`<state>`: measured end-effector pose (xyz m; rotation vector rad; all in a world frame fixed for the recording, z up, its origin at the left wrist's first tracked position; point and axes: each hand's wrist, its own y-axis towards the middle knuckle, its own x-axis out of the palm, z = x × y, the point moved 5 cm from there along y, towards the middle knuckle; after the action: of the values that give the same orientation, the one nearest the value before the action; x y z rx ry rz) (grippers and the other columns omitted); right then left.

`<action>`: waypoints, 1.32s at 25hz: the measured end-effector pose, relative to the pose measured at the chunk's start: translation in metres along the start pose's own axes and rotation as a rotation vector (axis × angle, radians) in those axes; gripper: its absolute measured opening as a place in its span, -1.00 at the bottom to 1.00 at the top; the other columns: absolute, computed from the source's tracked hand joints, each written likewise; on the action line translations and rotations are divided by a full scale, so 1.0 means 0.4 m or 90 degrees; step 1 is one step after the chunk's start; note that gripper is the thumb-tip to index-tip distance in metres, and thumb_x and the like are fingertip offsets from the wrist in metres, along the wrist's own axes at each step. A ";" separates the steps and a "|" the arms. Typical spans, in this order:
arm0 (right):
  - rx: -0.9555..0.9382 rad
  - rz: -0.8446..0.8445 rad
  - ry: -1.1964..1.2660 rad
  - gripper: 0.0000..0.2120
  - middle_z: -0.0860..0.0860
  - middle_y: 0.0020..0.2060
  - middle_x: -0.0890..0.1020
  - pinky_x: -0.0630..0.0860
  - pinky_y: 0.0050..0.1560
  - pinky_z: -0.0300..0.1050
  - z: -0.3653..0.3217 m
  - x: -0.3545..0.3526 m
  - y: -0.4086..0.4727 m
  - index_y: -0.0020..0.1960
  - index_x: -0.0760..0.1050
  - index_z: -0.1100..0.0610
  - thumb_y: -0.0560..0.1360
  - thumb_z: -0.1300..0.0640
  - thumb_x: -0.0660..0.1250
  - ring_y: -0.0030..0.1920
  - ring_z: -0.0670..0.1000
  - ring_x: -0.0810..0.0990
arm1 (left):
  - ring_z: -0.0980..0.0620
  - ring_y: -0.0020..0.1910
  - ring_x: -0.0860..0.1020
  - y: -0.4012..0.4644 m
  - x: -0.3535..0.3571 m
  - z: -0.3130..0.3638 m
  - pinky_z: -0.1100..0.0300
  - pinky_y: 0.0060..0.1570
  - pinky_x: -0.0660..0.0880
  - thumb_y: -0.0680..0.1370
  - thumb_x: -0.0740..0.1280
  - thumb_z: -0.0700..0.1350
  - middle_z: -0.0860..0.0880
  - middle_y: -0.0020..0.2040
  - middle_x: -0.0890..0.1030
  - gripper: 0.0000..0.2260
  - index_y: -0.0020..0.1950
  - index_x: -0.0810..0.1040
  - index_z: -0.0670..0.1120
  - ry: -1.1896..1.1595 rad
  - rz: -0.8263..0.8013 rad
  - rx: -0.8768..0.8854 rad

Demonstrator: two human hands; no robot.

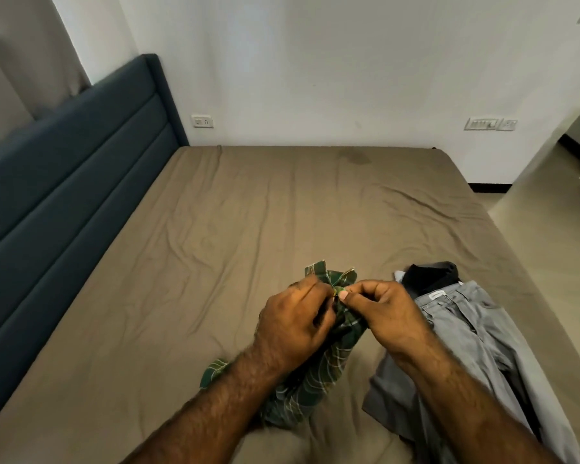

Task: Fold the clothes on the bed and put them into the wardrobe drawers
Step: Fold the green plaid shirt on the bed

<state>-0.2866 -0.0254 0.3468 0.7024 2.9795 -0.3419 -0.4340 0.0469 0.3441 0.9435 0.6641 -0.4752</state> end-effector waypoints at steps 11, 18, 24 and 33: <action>0.058 -0.081 0.218 -0.69 0.40 -0.01 0.70 0.59 0.17 0.23 0.016 -0.221 -0.041 0.05 0.70 0.35 0.42 0.14 0.52 -0.07 0.27 0.68 | 0.25 -0.12 0.52 0.071 0.083 0.196 0.40 -0.08 0.48 0.64 0.39 -0.16 0.05 0.01 0.64 -0.84 0.22 0.60 -0.10 -0.076 0.034 -0.066; -0.003 0.024 0.140 -0.86 0.19 -0.18 0.75 0.66 -0.07 -0.01 0.024 -0.263 -0.038 -0.13 0.73 0.22 0.58 0.21 0.45 -0.16 0.13 0.72 | 0.06 -0.10 0.58 0.079 0.103 0.183 0.20 -0.15 0.52 0.64 0.37 -0.20 0.11 -0.09 0.58 -0.92 0.03 0.57 -0.03 -0.198 0.025 -0.178; -0.062 0.053 -0.049 -0.82 0.00 -0.26 0.75 0.63 -0.17 -0.13 0.002 -0.198 -0.042 -0.20 0.71 0.06 0.57 0.18 0.46 -0.22 -0.03 0.70 | 0.12 -0.12 0.55 0.083 0.081 0.182 0.19 -0.25 0.53 0.63 0.31 -0.17 0.16 0.00 0.50 -0.93 0.07 0.55 -0.01 -0.137 0.001 -0.127; -0.049 0.061 0.032 -0.81 0.17 -0.23 0.74 0.67 0.00 0.23 0.003 -0.141 -0.065 -0.18 0.73 0.15 0.59 0.24 0.43 -0.08 0.31 0.71 | 0.15 -0.12 0.57 0.046 0.051 0.158 0.12 -0.22 0.55 0.52 0.33 -0.31 0.18 -0.02 0.54 -0.78 0.05 0.58 -0.01 -0.141 0.054 -0.130</action>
<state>-0.2480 -0.0729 0.3571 0.8541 2.9741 -0.2061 -0.3884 0.0005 0.3667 0.7104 0.4604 -0.4211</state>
